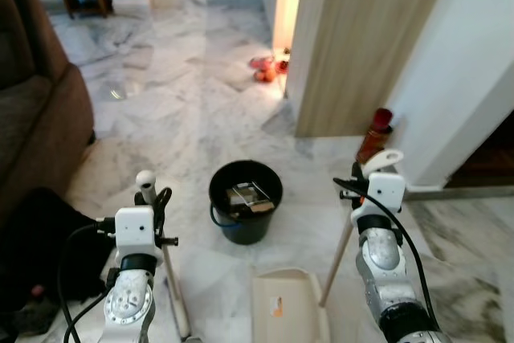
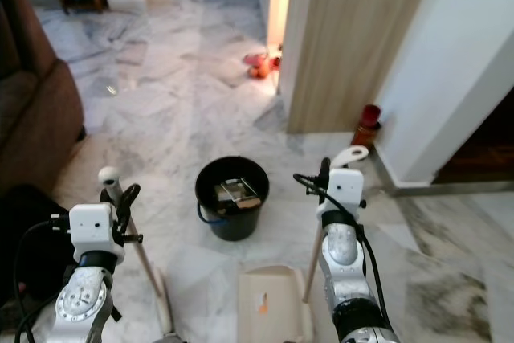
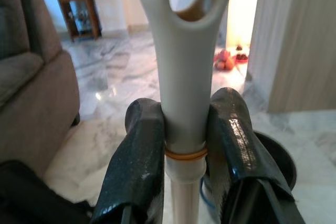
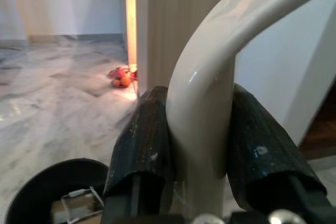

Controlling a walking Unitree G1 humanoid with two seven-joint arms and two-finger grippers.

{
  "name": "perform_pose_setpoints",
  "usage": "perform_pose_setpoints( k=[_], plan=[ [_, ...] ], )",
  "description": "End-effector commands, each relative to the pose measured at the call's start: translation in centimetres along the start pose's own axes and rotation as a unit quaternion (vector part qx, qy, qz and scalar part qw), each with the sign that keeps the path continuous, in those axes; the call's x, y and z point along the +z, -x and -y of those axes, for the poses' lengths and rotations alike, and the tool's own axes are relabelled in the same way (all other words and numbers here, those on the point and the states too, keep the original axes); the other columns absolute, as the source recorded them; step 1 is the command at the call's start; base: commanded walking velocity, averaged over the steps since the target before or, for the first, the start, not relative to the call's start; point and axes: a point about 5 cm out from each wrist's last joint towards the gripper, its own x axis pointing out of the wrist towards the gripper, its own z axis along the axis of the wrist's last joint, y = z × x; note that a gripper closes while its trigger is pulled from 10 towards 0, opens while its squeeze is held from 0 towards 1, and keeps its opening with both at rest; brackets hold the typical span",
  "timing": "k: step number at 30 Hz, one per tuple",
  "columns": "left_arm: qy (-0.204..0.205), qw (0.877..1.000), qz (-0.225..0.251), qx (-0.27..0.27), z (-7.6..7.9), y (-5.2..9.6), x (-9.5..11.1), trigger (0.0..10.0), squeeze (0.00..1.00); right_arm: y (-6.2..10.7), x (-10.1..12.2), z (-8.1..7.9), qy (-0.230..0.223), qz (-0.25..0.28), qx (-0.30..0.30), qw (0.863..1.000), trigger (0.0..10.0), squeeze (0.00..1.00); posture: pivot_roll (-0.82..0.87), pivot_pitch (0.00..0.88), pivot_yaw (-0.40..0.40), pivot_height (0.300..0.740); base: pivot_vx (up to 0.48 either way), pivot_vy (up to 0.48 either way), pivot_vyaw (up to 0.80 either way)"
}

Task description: Sweep floor

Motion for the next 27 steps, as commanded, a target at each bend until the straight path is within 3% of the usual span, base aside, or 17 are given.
perform_pose_setpoints(
  k=[1, 27],
  plan=[
    [-0.003, 1.0, 0.004, 0.004, -0.13, 0.28, 0.04, 10.0, 0.0, -0.59, 0.93, -0.45, -0.013, 0.017, 0.004, 1.0, 10.0, 0.0, 0.13, 0.073, -0.037, 0.74, 0.0, 0.0, 0.0],
    [0.002, 1.0, 0.003, -0.01, 0.41, 0.14, 0.04, 10.0, 0.0, -0.66, 0.55, -0.33, -0.016, 0.001, -0.001, 1.0, 10.0, 0.0, 0.13, 0.077, -0.04, 0.74, 0.0, 0.0, -0.77]
  ],
)
